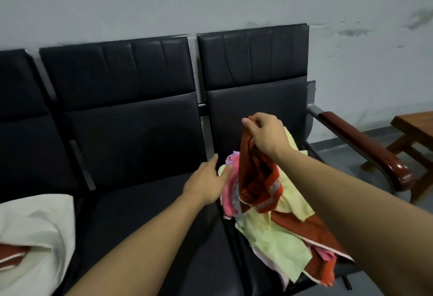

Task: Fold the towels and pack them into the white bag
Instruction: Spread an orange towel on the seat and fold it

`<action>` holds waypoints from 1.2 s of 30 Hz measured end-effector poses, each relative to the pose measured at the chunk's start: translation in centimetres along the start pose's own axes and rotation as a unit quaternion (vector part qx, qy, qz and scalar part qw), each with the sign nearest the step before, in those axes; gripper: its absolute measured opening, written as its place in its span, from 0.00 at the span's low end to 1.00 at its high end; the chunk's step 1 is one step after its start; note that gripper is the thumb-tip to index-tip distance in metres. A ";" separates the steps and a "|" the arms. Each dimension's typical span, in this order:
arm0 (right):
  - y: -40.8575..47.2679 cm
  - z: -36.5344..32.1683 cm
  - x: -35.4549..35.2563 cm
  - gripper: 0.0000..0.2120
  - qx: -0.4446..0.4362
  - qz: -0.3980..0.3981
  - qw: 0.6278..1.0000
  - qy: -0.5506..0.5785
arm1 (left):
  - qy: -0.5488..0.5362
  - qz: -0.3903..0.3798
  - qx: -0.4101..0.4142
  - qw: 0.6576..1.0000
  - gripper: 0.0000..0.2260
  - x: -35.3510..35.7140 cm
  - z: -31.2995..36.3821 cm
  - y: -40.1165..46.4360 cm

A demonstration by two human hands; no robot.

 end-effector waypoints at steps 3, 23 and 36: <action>3.0 -5.7 -0.7 0.21 -0.034 0.015 0.999 0.024 | -0.123 0.000 0.007 0.992 0.37 -5.3 2.3 -0.1; -2.3 -13.3 6.8 0.23 0.016 -0.073 0.943 0.323 | -0.229 0.165 0.073 0.956 0.16 -19.9 -0.4 -5.1; -15.8 2.0 22.4 0.33 0.089 -0.430 0.898 -0.012 | -0.183 0.210 -0.085 0.957 0.19 -17.3 -13.8 -2.3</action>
Point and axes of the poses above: each hand's wrist, its own y-axis towards the middle knuckle, its own x-axis out of the palm, z = x × y, the point moved 7 cm from there along y, towards the middle knuckle, and after that the axes turned 11 degrees about -x, right-handed, at the moved point
